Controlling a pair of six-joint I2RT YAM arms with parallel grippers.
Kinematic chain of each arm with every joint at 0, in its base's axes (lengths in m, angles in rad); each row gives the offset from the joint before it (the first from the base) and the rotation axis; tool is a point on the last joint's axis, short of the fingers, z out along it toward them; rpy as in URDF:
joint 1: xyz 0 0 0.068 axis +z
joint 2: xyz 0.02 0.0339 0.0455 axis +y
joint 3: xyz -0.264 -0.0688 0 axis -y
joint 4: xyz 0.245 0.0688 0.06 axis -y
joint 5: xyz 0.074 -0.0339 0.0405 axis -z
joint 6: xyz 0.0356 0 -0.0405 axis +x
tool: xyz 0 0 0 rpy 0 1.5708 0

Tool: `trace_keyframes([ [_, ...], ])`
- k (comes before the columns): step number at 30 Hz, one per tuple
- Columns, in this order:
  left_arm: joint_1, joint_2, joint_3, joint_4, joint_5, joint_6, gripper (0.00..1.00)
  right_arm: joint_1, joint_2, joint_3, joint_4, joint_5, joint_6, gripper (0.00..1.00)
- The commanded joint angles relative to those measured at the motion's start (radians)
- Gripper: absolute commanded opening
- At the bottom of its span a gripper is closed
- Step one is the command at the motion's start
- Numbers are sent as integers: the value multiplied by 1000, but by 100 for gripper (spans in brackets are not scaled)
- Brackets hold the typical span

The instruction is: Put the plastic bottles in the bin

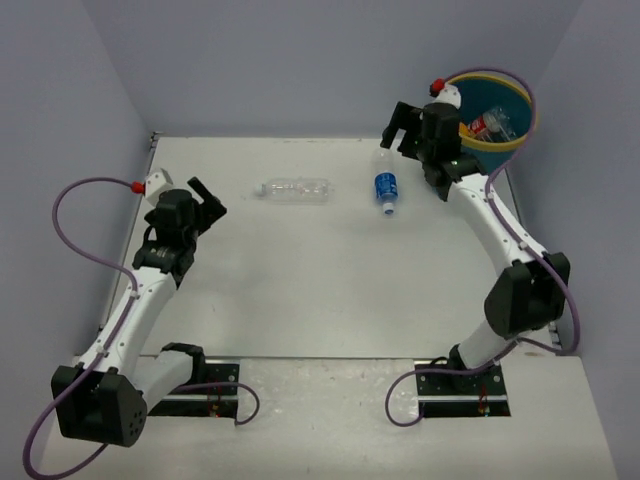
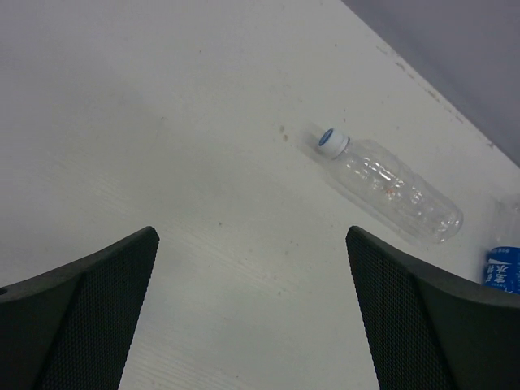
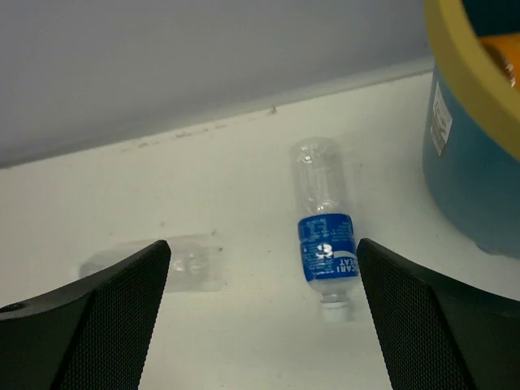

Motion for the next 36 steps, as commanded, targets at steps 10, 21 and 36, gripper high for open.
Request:
trace_keyframes([
  [10, 55, -116, 4, 163, 127, 77, 100, -12, 594, 477, -351, 29, -119, 99],
  [21, 55, -112, 3, 124, 119, 84, 100, -14, 717, 480, -405, 20, -58, 92],
  [36, 55, -208, -24, 83, 157, 75, 100, -10, 287, 381, -217, 8, -161, 24],
])
